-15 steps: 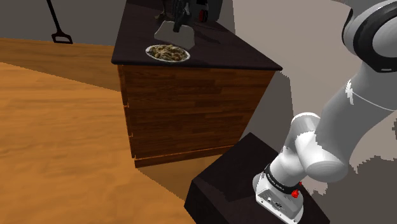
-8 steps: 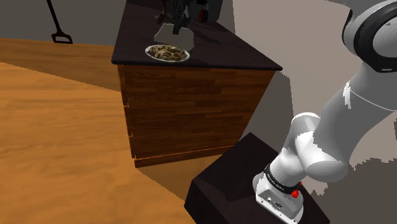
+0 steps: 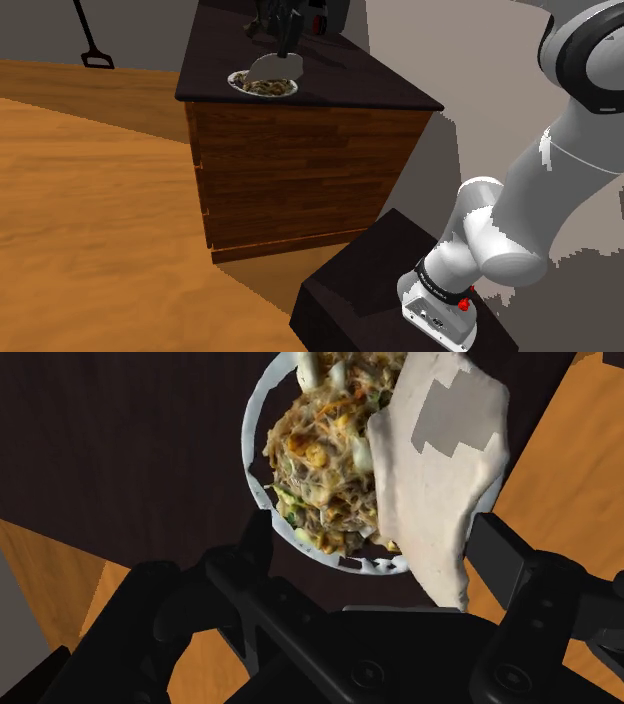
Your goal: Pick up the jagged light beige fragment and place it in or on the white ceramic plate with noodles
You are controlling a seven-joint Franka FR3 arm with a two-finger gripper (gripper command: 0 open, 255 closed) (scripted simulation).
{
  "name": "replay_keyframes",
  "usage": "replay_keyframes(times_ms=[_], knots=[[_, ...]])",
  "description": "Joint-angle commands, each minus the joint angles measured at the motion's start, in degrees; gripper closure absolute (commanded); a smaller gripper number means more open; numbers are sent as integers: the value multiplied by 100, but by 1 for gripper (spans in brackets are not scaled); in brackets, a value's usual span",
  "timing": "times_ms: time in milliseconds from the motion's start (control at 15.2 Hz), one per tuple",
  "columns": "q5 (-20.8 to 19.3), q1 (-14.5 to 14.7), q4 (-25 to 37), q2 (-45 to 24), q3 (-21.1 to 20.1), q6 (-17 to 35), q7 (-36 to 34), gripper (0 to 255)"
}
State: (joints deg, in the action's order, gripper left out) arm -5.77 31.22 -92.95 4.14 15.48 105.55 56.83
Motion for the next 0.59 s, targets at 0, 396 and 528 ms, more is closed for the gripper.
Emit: replay_keyframes(times_ms=[0, 396, 528], knots=[[-3, 8, 177, 12, -11, -188, 0, 0], [0, 28, 730, -2, -36, -730, 10, 0], [0, 28, 730, -2, -36, -730, 10, 0]])
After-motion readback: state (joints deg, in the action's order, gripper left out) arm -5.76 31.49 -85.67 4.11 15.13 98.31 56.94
